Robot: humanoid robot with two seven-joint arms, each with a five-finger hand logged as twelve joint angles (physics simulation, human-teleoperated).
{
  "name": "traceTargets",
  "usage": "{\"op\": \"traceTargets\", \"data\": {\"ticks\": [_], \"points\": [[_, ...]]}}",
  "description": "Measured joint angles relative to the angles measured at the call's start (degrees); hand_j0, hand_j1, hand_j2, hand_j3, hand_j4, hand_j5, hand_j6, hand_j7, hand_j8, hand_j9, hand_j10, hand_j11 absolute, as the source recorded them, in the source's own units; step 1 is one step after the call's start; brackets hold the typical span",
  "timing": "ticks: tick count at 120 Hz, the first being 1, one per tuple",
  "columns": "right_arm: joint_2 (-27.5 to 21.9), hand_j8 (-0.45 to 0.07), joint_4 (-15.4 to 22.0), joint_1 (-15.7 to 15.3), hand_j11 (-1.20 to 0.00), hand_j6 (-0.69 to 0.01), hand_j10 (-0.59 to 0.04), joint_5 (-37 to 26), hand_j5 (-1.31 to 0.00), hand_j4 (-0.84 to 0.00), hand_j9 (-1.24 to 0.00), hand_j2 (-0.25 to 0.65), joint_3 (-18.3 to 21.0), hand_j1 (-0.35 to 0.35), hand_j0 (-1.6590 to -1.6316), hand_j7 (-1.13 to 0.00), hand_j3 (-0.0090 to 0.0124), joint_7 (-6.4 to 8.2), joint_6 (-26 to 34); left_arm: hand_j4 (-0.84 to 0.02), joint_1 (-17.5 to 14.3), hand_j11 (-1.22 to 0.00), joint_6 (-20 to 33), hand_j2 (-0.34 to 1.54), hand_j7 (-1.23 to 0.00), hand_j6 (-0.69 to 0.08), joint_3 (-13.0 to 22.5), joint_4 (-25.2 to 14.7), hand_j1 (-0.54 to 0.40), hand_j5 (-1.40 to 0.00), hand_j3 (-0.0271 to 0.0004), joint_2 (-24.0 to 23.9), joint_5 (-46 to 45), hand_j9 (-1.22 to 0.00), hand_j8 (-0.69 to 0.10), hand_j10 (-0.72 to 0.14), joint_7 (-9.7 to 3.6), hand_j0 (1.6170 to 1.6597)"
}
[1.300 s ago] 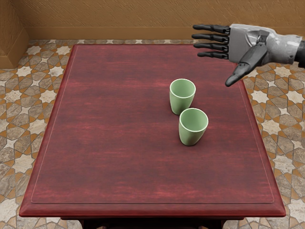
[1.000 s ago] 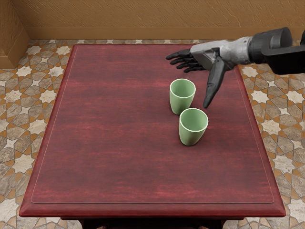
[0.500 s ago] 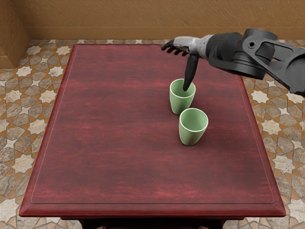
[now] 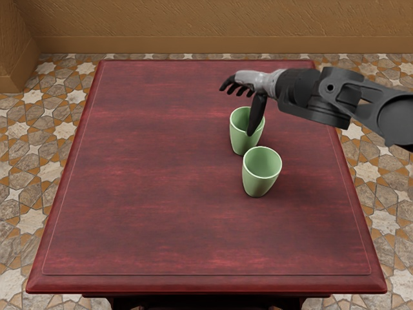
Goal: Pick up cup and place in cup with right hand
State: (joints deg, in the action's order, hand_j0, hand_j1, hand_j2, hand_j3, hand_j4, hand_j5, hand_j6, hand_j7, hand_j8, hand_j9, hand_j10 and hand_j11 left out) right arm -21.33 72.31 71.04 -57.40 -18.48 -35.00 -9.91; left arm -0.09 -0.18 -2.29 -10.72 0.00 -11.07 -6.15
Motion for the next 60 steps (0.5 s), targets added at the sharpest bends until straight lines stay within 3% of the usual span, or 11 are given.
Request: {"op": "traceTargets", "data": {"ticks": [24,60], "points": [[0.2,-0.231,0.1,-2.3,-0.3,-0.232,-0.23,-2.0,-0.3,-0.23,-0.3,-0.044,0.2,-0.076,-1.6581,-0.3,0.0,0.0,2.0,0.0,0.0,0.0,0.0,0.0,0.0,0.0,0.0,0.0,0.349,0.0,0.0,0.0,0.0,0.0,0.0,0.0,0.0,1.6581],[0.7,-0.29,0.1,-5.0,-0.37,-0.29,-0.289,-4.3,-0.37,-0.289,-0.37,-0.056,0.3,-0.006,-1.6581,-0.37,0.0,0.0,3.7,0.0,0.0,0.0,0.0,0.0,0.0,0.0,0.0,0.0,0.349,0.0,0.0,0.0,0.0,0.0,0.0,0.0,0.0,1.6581]]}}
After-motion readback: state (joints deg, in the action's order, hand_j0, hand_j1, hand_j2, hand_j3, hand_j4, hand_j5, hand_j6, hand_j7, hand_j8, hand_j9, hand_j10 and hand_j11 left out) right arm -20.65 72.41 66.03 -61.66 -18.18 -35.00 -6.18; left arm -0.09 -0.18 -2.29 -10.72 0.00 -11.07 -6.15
